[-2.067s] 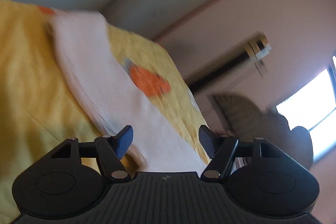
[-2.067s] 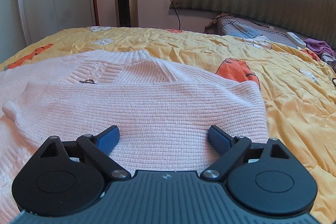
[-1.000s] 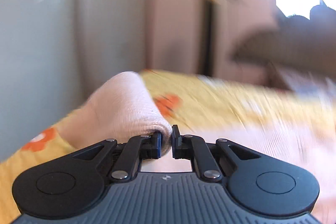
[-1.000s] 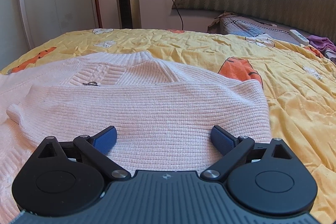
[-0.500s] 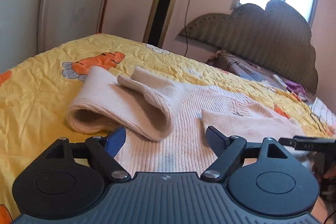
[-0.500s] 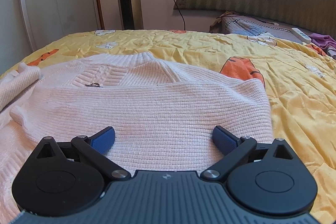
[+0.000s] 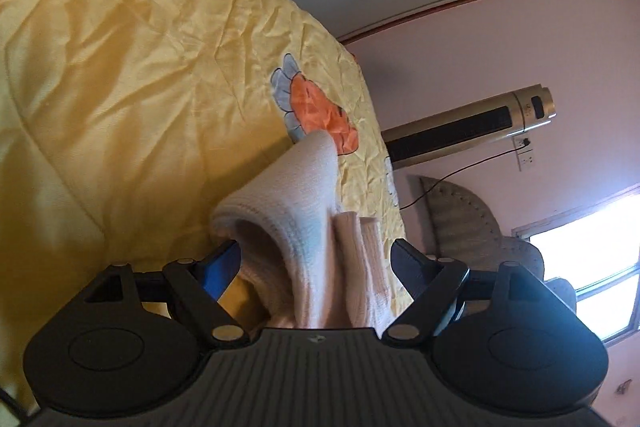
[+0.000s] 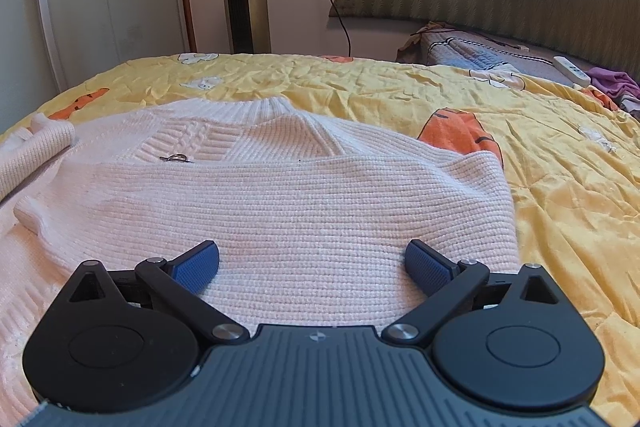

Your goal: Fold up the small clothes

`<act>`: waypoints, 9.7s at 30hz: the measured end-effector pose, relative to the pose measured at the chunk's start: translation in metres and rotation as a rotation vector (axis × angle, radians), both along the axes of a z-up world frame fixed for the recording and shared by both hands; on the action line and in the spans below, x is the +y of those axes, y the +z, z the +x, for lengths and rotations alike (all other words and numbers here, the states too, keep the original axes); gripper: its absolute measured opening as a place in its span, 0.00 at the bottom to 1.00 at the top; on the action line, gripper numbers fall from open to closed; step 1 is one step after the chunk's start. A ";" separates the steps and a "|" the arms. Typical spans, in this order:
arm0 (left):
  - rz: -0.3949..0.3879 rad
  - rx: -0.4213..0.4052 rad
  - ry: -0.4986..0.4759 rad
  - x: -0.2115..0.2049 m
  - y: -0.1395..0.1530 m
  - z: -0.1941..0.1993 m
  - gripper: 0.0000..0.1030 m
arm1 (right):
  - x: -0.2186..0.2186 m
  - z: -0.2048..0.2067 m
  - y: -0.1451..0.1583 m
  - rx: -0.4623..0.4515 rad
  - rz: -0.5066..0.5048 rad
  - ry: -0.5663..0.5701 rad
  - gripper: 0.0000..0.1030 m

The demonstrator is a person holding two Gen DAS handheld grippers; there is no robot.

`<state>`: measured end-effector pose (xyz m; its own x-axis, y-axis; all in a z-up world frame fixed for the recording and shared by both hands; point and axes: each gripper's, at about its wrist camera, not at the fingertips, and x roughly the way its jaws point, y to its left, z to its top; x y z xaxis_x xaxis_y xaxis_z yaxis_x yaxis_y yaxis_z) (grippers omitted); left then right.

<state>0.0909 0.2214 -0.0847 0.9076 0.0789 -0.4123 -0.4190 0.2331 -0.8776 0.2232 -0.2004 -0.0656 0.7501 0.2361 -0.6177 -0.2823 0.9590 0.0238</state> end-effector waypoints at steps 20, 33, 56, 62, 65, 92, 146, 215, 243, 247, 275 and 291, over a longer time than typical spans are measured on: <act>0.066 -0.033 0.031 0.008 -0.037 0.016 0.11 | 0.021 0.002 0.007 -0.008 -0.132 -0.058 0.96; 0.046 -0.063 0.028 0.008 -0.040 0.008 0.09 | 0.341 0.013 0.071 -0.030 -0.230 0.588 0.89; 0.106 -0.027 0.034 -0.001 -0.032 0.013 0.10 | 0.216 0.049 0.028 0.276 0.438 0.121 0.13; 0.147 -0.003 0.037 -0.005 -0.028 0.017 0.11 | 0.204 0.045 0.028 0.249 0.407 0.081 0.31; 0.162 0.005 0.036 -0.006 -0.027 0.019 0.11 | 0.202 0.046 0.032 0.235 0.407 0.073 0.51; 0.225 0.029 -0.072 -0.029 0.032 0.040 0.47 | 0.139 0.055 0.035 0.427 0.683 0.145 0.09; 0.866 0.199 -0.656 -0.181 0.049 0.120 0.70 | -0.074 0.029 0.047 0.237 0.487 -0.079 0.62; 0.567 0.378 -0.712 -0.098 0.033 -0.123 0.18 | -0.175 -0.235 -0.011 0.390 0.691 -0.192 0.12; 0.852 0.329 -0.856 -0.138 0.055 -0.192 0.19 | -0.166 -0.297 -0.011 0.414 0.688 -0.178 0.23; 0.825 0.265 -0.918 -0.117 0.088 -0.179 0.25 | -0.186 -0.287 0.012 0.370 0.747 -0.221 0.47; 0.950 0.428 -0.686 -0.119 0.044 0.128 0.14 | -0.120 0.013 0.010 0.265 0.516 -0.171 0.22; 0.847 0.435 -0.643 -0.095 0.050 0.171 0.61 | -0.110 0.012 0.006 0.322 0.580 -0.143 0.29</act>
<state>0.2617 0.1262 -0.0343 0.6745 0.0541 -0.7363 -0.2380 0.9600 -0.1474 0.2350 -0.3106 -0.0598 0.5983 0.5090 -0.6188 -0.0466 0.7931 0.6073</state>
